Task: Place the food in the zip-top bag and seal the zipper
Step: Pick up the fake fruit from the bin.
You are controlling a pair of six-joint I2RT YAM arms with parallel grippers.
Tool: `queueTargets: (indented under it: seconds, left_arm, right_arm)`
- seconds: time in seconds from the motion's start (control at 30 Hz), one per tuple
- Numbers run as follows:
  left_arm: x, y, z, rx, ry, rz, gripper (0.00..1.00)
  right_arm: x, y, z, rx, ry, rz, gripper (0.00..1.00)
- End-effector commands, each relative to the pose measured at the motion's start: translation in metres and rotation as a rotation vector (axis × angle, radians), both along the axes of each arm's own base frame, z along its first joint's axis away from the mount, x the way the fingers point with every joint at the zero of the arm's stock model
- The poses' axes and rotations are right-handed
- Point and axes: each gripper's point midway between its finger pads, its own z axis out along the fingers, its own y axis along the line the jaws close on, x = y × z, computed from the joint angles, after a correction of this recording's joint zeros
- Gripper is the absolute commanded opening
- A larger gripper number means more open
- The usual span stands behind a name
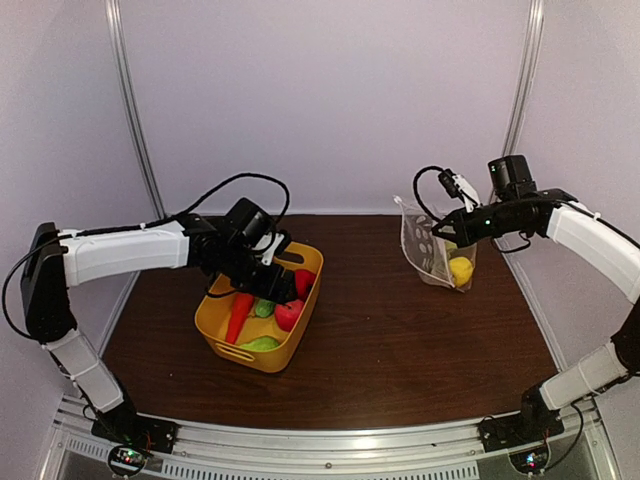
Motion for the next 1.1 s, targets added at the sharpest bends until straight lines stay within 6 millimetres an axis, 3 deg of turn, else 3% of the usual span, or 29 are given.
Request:
queueTargets:
  seconds: [0.0, 0.5, 0.7, 0.83, 1.07]
  left_arm:
    - [-0.002, -0.019, -0.009, -0.029, 0.062, -0.054, 0.80]
    - [0.007, -0.025, -0.062, 0.048, 0.113, -0.065, 0.84]
    - [0.018, -0.024, -0.071, 0.085, 0.085, -0.050, 0.81]
    - [0.017, -0.027, -0.061, 0.062, 0.072, -0.065, 0.72]
    - [0.017, -0.016, -0.002, 0.016, -0.056, -0.060, 0.64]
  right_arm:
    - [-0.004, 0.003, 0.019, 0.034, -0.048, 0.013, 0.00]
    - [-0.005, 0.001, 0.016, 0.018, -0.037, 0.004, 0.00]
    - [-0.006, -0.001, 0.016, 0.014, -0.040, 0.000, 0.00]
    - [-0.006, 0.000, 0.016, 0.016, -0.034, 0.001, 0.00]
    - [-0.005, 0.000, 0.015, 0.017, -0.031, 0.001, 0.00]
